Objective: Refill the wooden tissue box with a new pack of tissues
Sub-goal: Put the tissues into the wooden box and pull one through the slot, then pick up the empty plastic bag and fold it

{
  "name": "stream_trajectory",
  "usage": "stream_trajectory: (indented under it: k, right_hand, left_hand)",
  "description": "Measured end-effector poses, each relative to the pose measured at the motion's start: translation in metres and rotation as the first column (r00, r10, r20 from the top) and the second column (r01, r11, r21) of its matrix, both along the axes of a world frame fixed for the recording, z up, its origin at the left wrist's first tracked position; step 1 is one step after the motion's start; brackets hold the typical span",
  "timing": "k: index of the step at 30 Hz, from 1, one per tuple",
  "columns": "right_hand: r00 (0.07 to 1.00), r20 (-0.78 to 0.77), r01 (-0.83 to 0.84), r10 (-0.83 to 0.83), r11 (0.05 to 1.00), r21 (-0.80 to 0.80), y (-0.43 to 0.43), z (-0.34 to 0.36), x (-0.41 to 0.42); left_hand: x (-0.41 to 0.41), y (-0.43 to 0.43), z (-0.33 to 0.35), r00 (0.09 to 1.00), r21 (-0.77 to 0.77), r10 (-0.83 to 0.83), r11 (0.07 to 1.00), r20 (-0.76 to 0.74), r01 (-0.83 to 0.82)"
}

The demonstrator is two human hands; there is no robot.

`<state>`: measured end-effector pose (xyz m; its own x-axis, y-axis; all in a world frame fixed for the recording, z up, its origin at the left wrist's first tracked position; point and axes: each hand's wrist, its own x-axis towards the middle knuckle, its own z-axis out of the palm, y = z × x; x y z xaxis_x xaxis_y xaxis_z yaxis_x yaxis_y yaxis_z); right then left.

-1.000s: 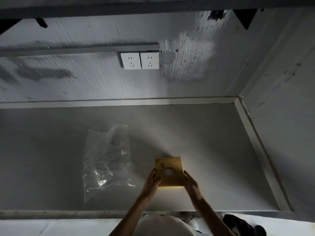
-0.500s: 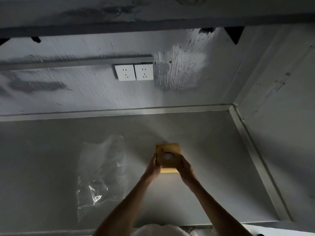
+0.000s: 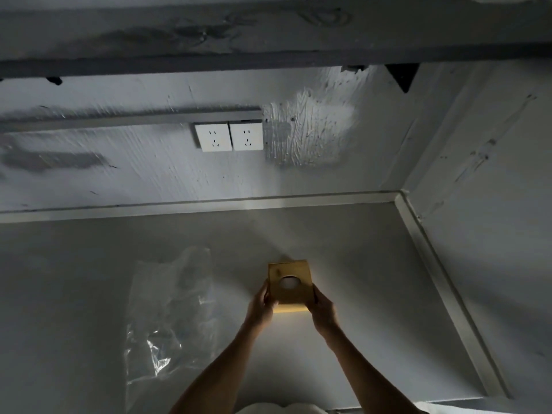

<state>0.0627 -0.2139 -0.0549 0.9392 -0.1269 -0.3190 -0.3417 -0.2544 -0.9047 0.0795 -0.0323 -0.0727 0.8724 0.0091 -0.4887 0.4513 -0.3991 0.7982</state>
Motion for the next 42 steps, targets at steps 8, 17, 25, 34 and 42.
stream_trajectory:
  k: [8, 17, 25, 34, 42]
  right_hand:
    - [0.985, -0.172, -0.037, 0.015, 0.992, -0.121, 0.001, 0.002, -0.008]
    - [0.989, 0.115, -0.027, 0.092, 0.883, -0.468, 0.085, 0.032, -0.063]
    - [0.798, -0.531, -0.332, 0.286, 0.943, 0.008, 0.188, 0.002, -0.059]
    - [0.794, -0.575, -0.166, 0.2, 0.98, 0.111, 0.218, 0.008, -0.063]
    - [0.981, -0.104, -0.17, 0.163, 0.983, -0.067, 0.212, 0.041, -0.068]
  left_hand:
    - [-0.005, -0.018, 0.048, 1.0, 0.091, -0.016, 0.996, -0.019, 0.018]
    - [-0.072, 0.143, 0.068, 0.769, 0.361, 0.407, 0.708, 0.493, -0.607]
    - [-0.164, 0.268, 0.038, 0.759, 0.32, 0.649, 0.731, -0.054, -0.603]
    - [-0.151, 0.283, 0.031, 0.696, -0.089, 0.642, 0.711, -0.321, -0.698]
    - [-0.12, 0.245, 0.087, 0.733, -0.09, 0.679, 0.733, 0.038, -0.674]
